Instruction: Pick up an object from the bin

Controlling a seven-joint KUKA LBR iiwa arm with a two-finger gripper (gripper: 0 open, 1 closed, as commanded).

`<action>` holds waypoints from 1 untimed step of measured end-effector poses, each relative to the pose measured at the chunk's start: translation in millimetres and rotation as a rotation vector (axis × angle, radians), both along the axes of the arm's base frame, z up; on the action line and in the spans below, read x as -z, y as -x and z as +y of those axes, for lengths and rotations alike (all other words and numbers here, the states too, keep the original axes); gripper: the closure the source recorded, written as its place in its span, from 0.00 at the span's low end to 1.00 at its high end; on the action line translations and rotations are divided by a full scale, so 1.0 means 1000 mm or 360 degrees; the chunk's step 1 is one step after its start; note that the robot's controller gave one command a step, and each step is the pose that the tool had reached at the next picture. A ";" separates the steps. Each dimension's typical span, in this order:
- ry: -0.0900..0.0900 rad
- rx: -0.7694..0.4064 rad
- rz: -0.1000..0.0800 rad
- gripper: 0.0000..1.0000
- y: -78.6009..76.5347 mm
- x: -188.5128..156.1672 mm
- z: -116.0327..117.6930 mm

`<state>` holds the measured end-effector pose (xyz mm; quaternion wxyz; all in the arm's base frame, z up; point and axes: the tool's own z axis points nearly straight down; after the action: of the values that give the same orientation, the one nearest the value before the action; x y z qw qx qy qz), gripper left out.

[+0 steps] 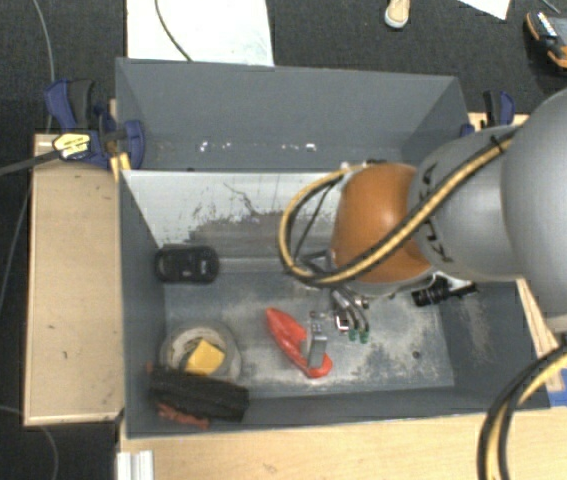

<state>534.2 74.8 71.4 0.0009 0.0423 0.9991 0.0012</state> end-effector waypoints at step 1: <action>-0.0001 -0.0057 -0.0024 0.00 0.011 -0.029 0.011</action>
Offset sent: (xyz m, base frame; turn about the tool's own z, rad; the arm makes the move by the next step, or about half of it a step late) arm -0.0516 0.0212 0.0286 0.3350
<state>523.5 86.2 100.5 0.0083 0.0243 0.9997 0.0019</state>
